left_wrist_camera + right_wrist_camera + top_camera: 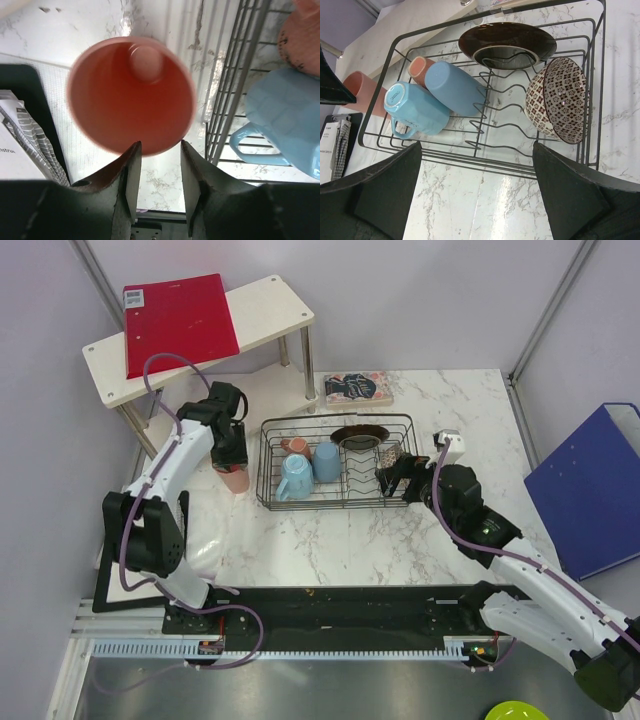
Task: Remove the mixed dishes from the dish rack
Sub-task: Place the cup at the center of the board.
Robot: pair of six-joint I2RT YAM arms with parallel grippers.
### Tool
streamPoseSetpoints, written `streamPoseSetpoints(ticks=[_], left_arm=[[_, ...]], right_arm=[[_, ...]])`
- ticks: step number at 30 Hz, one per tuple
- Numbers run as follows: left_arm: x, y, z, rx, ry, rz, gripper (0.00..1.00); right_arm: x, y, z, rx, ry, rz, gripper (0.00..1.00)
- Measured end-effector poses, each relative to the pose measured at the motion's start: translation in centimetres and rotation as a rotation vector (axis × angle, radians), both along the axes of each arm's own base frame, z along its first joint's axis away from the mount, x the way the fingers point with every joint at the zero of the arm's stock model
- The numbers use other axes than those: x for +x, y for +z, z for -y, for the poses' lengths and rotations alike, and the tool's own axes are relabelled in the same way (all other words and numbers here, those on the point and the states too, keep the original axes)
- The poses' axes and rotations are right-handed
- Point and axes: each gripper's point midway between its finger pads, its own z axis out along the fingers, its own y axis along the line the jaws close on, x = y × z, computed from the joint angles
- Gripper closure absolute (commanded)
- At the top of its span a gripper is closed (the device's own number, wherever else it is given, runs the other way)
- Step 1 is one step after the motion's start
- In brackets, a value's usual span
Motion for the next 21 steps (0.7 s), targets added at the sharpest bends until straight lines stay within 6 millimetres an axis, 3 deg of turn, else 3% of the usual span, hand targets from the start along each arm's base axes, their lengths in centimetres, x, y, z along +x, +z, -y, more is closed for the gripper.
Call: streamPoseSetpoints(ticks=[5,13,15,18,21], left_arm=[[0.4,2.4,0.1,-0.013,0.000,0.075,0.60],[-0.3,1.8,0.0,0.020,-0.003,0.061,0.58],[-0.5,2.4,0.2,0.024,-0.007,0.083,0.56],[-0.8,5.4,1.3,0.012,-0.031,0.177,0.55],[-0.8,10.8,3.7,-0.031,-0.089,0.333,0.54]], right_arm=[[0.0,0.0,-0.1,0.003,0.005,-0.002,0.02],[-0.1,-0.2,-0.3,0.008,0.017,-0.003,0.02],[-0.2,-0.4,-0.4,0.007,0.019,-0.007,0.02],[-0.2,-0.5,-0.4,0.006,0.023,-0.009,0.02],[-0.2,-0.5,-0.4,0.002,0.024,-0.007,0.02]])
